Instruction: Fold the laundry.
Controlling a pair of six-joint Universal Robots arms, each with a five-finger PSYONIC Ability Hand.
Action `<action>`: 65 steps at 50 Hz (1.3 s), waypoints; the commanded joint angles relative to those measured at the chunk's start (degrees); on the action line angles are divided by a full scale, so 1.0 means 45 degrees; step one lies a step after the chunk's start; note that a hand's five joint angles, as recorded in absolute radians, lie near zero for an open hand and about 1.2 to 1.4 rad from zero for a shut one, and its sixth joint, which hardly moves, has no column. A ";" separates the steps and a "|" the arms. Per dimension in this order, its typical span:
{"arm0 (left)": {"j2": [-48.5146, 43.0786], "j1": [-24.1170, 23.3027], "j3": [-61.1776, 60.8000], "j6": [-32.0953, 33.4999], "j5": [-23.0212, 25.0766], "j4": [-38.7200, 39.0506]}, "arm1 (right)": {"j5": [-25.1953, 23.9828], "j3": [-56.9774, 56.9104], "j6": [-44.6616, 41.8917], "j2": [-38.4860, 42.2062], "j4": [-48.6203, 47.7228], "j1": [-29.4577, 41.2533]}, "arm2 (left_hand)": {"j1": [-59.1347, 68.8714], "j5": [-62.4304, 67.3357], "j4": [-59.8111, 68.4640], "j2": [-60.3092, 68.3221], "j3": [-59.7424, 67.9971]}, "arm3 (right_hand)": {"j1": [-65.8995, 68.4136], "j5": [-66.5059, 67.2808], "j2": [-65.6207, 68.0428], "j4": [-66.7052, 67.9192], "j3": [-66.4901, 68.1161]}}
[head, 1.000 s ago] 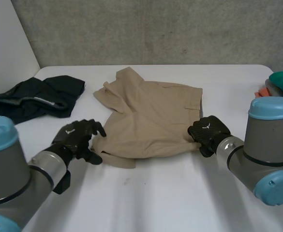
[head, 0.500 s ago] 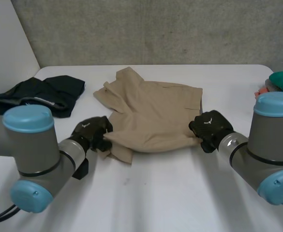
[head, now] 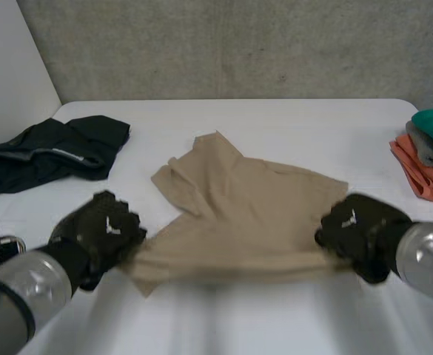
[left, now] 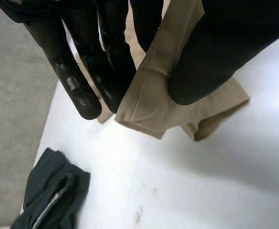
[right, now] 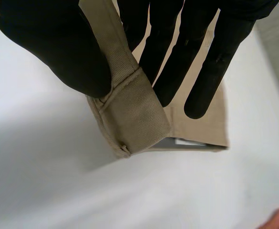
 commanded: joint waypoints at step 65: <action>-0.7884 -0.0859 0.8364 -1.0514 0.0849 0.5082 | 0.0386 -0.0724 0.7914 0.5778 -0.7850 -0.1746 | -1.2543 -1.2749 -1.3030 -1.3012 -1.2924 | -0.7641 -0.8533 -0.8528 -0.8829 -0.8754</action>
